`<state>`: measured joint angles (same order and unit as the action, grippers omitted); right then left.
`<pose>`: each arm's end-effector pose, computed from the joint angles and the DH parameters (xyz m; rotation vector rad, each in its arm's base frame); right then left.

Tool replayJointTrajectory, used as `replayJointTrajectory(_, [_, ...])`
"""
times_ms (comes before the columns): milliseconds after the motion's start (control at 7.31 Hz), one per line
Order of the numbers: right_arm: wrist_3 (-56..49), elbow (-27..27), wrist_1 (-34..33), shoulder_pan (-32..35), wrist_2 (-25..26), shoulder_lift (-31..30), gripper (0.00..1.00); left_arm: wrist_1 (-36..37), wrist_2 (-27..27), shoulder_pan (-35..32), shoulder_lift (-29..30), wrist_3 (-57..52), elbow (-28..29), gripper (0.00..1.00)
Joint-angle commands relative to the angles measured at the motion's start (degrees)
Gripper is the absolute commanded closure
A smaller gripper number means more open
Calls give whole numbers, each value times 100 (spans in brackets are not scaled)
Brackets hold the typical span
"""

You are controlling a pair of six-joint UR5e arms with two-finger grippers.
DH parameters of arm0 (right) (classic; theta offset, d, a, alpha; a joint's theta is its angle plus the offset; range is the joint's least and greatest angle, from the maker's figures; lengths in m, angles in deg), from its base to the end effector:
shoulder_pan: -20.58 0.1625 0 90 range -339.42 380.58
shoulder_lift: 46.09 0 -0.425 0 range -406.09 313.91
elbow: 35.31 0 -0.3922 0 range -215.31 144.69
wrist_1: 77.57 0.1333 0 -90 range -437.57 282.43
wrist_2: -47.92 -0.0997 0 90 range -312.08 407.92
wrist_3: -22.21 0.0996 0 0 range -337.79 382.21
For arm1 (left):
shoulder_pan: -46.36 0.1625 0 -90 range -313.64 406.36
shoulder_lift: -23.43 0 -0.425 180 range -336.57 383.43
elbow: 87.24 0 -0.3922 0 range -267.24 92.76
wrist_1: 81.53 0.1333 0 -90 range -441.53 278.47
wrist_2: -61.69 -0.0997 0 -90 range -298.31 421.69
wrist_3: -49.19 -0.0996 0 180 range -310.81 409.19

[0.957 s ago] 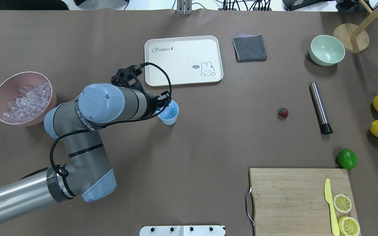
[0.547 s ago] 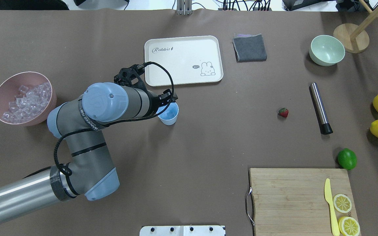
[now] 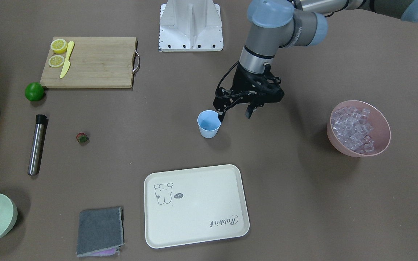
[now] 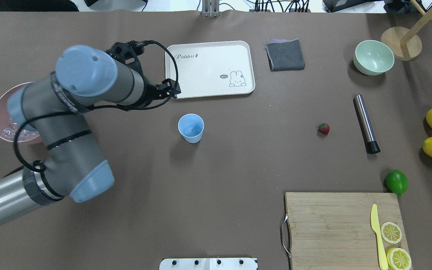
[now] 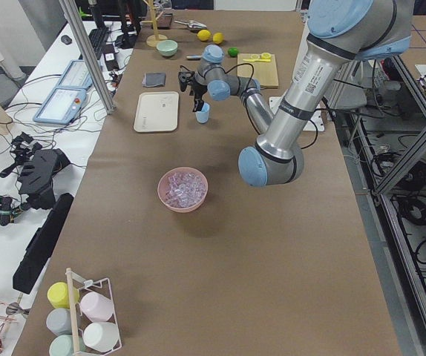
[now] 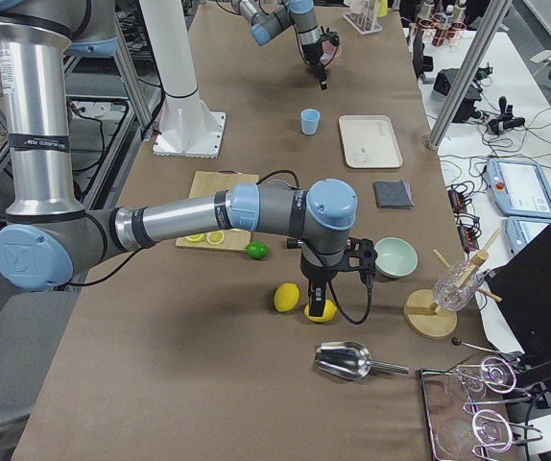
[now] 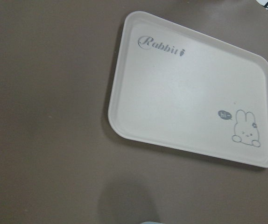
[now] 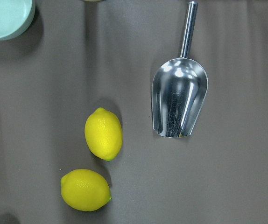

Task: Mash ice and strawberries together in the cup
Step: 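Move the left gripper back over the pink ice bowl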

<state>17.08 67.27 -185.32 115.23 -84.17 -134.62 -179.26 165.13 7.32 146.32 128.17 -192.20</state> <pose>0.1057 -0.4791 0.5723 0.0012 -0.7369 0.0157 0.4201 -0.4825 0.2011 0.2139 0.9706 -0.3347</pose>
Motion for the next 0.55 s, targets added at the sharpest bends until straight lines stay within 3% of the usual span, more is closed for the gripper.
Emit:
replayJointTrajectory(0, [-14,8,0,0,-10,-7,0,1044,457,-726,-657,-1886,-726,3])
replayJointTrajectory(137, [-23,8,0,0,-10,-7,0,1045,806,-1085,-1009,-2304,-806,3])
replayJointTrajectory(410, [-23,-1,0,-9,-19,-15,0,1054,1047,-1649,-1641,-1829,-737,3])
